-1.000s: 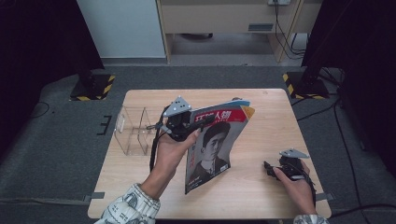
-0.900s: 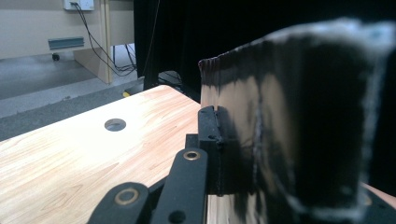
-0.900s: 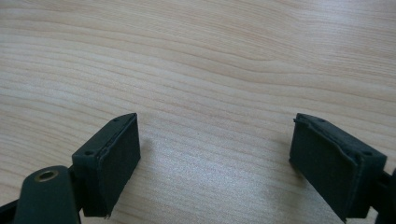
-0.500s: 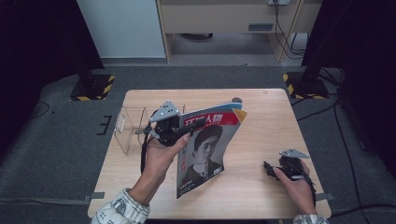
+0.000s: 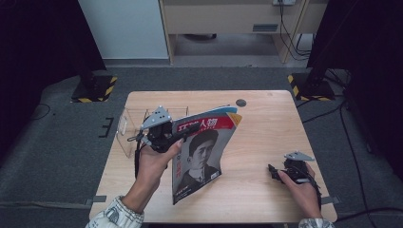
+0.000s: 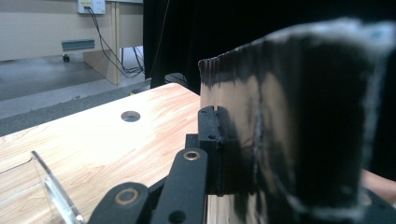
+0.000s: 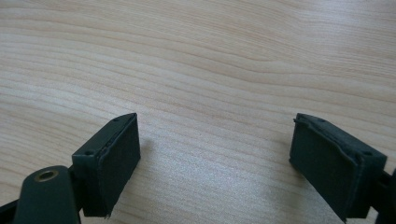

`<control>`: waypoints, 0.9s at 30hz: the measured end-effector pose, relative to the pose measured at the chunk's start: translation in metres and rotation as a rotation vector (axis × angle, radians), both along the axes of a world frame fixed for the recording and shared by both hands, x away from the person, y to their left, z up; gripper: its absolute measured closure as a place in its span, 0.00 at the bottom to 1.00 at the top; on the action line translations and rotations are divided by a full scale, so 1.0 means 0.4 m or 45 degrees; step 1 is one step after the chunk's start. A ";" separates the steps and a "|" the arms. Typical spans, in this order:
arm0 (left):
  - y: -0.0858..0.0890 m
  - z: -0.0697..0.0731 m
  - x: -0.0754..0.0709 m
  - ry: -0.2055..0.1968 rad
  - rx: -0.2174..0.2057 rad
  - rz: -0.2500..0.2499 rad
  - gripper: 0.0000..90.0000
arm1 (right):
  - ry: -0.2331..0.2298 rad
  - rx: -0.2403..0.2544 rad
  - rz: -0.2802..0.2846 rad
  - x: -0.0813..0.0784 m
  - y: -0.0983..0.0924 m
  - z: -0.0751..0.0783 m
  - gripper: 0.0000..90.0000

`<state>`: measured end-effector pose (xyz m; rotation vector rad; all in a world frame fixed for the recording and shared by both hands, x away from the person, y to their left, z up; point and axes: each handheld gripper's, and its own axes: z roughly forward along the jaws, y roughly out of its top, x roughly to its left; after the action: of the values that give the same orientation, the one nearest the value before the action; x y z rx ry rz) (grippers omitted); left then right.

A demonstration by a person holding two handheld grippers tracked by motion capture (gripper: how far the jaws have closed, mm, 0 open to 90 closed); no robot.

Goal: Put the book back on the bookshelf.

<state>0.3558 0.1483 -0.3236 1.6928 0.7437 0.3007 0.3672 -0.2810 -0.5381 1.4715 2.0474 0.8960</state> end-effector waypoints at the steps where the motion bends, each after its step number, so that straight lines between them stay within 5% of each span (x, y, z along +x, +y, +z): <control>1: 0.003 0.000 -0.002 -0.001 0.003 0.001 0.96 | 0.001 0.000 -0.001 0.000 0.000 0.000 0.18; 27: 0.118 -0.002 -0.055 -0.016 -0.002 0.060 0.96 | 0.000 0.000 0.001 0.000 0.000 0.000 0.18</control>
<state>0.3340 0.1954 -0.3245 1.6724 0.7751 0.3437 0.3672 -0.2809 -0.5381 1.4712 2.0480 0.8960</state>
